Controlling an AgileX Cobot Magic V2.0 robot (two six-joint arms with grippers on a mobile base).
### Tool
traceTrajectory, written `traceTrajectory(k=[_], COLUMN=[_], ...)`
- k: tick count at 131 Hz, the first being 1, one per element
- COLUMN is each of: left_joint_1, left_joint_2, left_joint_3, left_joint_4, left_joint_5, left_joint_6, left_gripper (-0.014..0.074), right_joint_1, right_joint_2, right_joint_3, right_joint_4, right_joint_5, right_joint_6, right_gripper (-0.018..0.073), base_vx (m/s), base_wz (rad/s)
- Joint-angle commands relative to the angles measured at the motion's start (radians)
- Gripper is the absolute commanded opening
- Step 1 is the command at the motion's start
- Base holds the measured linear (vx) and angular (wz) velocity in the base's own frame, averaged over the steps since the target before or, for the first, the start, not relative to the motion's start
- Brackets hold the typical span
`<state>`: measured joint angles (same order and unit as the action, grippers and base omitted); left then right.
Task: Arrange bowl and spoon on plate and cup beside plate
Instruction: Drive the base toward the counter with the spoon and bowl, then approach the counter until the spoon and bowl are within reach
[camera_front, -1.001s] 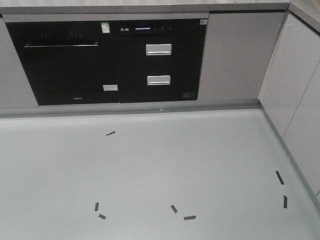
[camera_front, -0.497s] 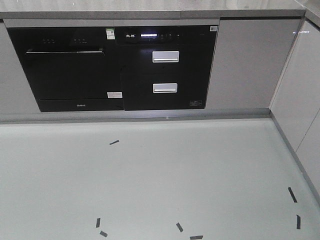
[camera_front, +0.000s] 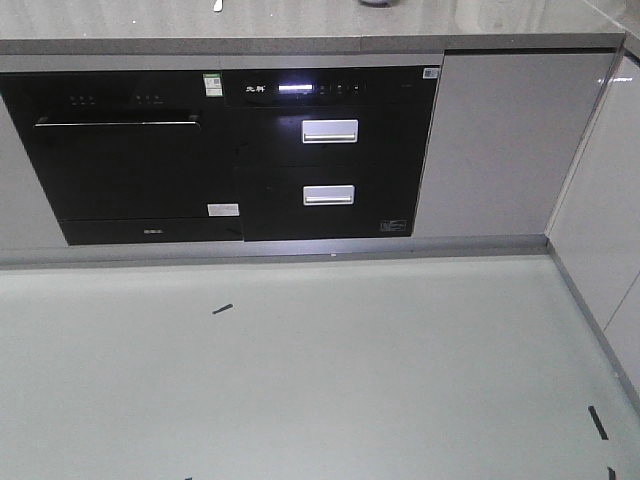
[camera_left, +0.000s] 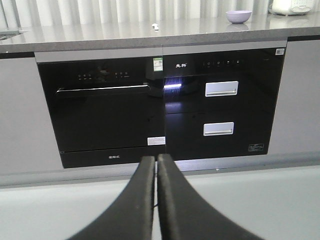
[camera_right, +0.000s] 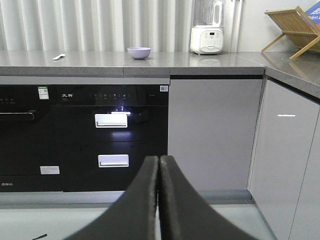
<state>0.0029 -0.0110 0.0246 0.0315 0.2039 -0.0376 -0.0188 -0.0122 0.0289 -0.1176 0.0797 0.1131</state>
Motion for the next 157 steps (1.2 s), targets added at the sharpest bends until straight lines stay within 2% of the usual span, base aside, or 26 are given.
traceTrajectory(k=[1, 157], left_joint_1=[0.002, 0.002], left_joint_2=[-0.016, -0.016], left_joint_3=[0.011, 0.011], left_joint_4=[-0.009, -0.009], left_joint_5=[-0.074, -0.074], left_joint_6=[-0.003, -0.003], left_gripper=[-0.0006, -0.0006], right_joint_1=[-0.006, -0.006], right_joint_2=[-0.002, -0.002], right_joint_3=[0.007, 0.007], right_joint_4=[-0.004, -0.004], right_joint_5=[-0.080, -0.080], right_joint_6=[-0.006, -0.006], right_gripper=[-0.0008, -0.0008], base_vx=[0.21, 0.25], base_wz=[-0.02, -0.04])
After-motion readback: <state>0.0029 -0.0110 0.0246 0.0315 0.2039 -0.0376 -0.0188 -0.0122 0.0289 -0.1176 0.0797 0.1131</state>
